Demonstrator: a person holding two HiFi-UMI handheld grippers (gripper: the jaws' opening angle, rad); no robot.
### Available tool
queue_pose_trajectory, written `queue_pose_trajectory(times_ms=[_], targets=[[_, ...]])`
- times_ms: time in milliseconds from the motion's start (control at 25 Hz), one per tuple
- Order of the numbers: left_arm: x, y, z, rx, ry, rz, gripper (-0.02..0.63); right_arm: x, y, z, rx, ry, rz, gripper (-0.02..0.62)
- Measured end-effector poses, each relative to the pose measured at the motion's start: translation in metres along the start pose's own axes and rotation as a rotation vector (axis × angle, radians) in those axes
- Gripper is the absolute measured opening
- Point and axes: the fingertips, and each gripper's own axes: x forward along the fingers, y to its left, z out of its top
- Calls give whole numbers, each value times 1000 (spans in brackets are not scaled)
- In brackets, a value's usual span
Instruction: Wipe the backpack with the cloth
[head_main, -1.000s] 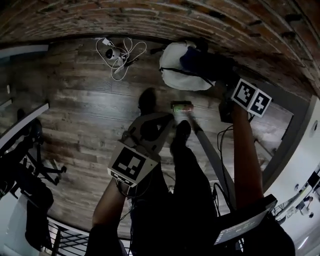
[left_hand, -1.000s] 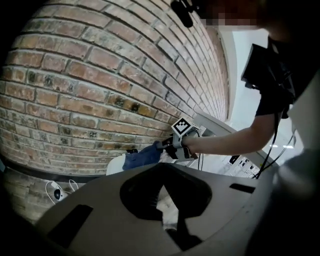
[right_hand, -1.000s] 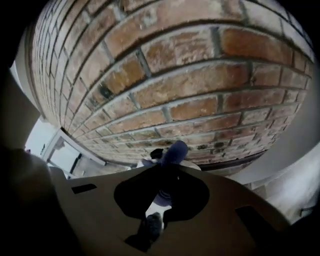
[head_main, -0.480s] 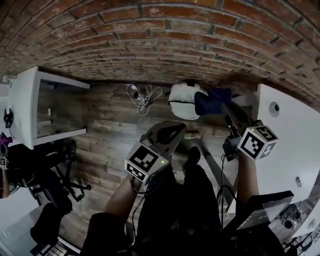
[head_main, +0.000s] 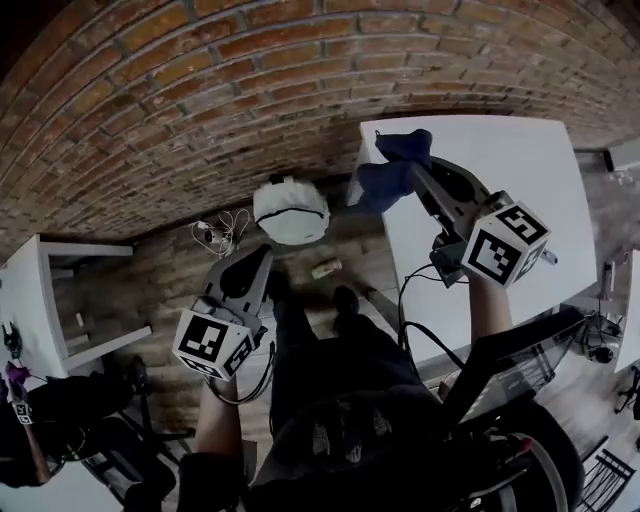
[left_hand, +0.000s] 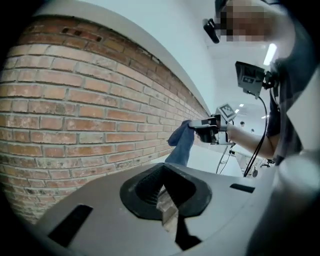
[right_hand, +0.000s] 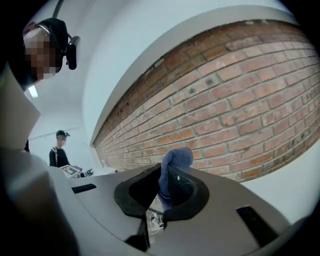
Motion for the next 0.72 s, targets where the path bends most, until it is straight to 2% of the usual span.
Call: queue_pose_trajectory(times_ms=[80, 160, 280, 440, 480, 560, 640, 720], targets=[[6, -14, 5, 14, 3, -22, -3, -30, -17, 7, 13, -36, -52, 23], [13, -26, 10, 34, 9, -50, -3, -50, -38, -2, 33, -32, -107, 23], [23, -48, 13, 68, 24, -91, -3, -63, -77, -47, 48, 65, -195, 25], [36, -81, 16, 117, 53, -153, -3, -88, -140, -122, 82, 221, -380, 33], [37, -86, 18, 129, 57, -164, -3, -95, -151, -138, 104, 256, -413, 65], [39, -94, 20, 147, 62, -181, -3, -109, -165, -162, 150, 320, -451, 196], [38, -98, 22, 157, 66, -198, -3, -128, -171, -170, 154, 362, -491, 243], [34, -98, 21, 163, 72, -224, -3, -148, -169, -164, 120, 372, -549, 262]])
